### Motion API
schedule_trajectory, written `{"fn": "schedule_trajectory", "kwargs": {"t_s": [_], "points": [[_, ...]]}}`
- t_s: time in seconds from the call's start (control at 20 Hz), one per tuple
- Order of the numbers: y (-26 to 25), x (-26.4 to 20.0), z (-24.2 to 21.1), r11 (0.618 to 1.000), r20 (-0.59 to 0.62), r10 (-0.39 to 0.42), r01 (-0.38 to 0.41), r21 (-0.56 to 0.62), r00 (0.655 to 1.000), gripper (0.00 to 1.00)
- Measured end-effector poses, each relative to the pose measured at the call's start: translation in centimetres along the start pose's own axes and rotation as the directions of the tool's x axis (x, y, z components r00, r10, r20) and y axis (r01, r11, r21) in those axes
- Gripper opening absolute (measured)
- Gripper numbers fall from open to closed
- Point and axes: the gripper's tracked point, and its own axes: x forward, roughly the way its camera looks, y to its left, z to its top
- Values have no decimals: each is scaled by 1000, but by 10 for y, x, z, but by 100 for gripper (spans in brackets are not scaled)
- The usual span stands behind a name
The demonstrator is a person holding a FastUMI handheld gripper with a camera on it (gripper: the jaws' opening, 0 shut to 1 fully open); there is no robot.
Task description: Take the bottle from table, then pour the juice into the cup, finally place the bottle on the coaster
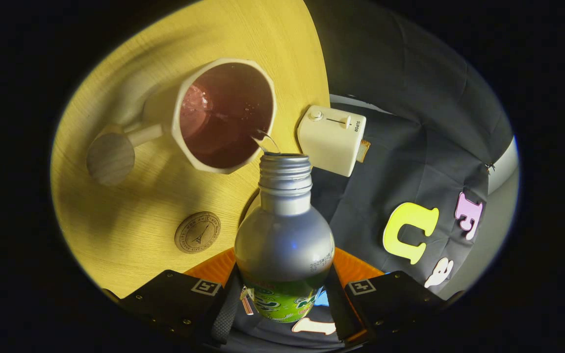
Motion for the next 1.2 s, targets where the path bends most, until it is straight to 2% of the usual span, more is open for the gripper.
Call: {"fn": "schedule_trajectory", "kwargs": {"t_s": [1.2], "points": [[-7,0,5,992,-10,7,-8,-130,1000,79]]}}
